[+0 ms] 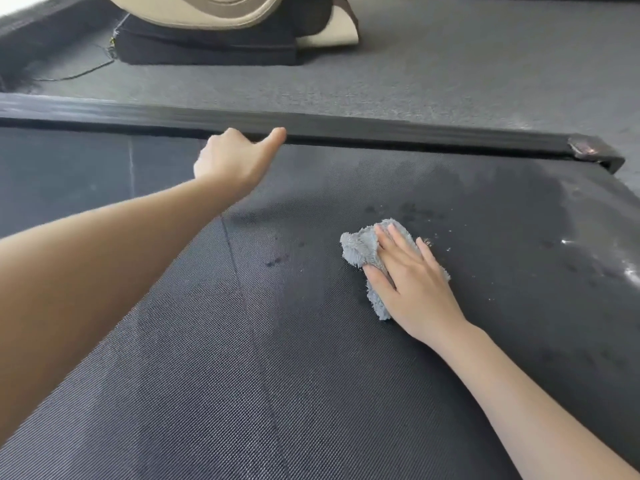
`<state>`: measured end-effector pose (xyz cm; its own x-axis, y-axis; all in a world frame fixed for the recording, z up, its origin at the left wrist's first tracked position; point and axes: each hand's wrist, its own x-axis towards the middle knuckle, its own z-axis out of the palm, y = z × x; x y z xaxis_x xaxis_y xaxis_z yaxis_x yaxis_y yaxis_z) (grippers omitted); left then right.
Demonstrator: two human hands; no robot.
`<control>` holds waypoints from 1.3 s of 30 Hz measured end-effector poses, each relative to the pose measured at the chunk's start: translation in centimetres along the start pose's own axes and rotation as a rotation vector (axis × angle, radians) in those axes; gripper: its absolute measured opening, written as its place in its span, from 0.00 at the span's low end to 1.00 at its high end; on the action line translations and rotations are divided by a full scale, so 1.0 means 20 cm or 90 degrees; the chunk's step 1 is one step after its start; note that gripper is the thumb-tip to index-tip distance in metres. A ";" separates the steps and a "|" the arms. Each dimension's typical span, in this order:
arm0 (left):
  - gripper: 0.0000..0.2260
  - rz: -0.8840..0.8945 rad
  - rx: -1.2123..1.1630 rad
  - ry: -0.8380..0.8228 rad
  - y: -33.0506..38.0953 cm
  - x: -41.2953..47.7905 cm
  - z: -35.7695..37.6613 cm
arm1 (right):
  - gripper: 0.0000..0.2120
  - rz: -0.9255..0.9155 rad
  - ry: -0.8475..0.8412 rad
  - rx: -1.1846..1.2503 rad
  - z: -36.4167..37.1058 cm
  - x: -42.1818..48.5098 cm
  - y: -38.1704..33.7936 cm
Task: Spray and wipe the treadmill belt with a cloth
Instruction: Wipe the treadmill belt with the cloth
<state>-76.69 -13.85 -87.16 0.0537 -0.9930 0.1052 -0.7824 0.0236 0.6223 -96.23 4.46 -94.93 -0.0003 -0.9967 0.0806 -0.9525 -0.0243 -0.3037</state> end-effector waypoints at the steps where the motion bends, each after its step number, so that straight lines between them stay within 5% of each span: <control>1: 0.36 0.010 -0.003 0.018 -0.02 -0.03 -0.03 | 0.26 0.007 -0.003 0.002 0.00 0.00 0.00; 6: 0.38 0.083 0.034 0.049 -0.14 -0.26 -0.15 | 0.25 0.030 -0.045 0.010 -0.02 0.00 -0.01; 13: 0.31 0.049 0.018 -0.217 -0.22 -0.58 -0.30 | 0.25 0.043 -0.035 0.008 -0.05 -0.02 -0.05; 23: 0.37 0.059 0.078 -0.297 -0.24 -0.87 -0.49 | 0.23 0.076 -0.026 0.018 -0.08 -0.06 -0.12; 29: 0.37 0.060 0.076 -0.255 -0.31 -1.00 -0.60 | 0.23 0.084 -0.030 0.005 -0.06 -0.05 -0.11; 34: 0.42 -0.006 -0.082 -0.205 -0.41 -1.10 -0.67 | 0.23 0.057 -0.063 -0.003 -0.07 -0.05 -0.19; 39: 0.38 -0.024 -0.173 -0.142 -0.44 -1.11 -0.75 | 0.24 -0.164 -0.109 0.033 0.00 -0.11 -0.49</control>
<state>-61.67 9.76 -83.45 -0.0817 -0.9938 -0.0752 -0.5868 -0.0130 0.8096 -86.93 6.87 -92.21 0.2946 -0.9556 0.0010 -0.8976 -0.2771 -0.3427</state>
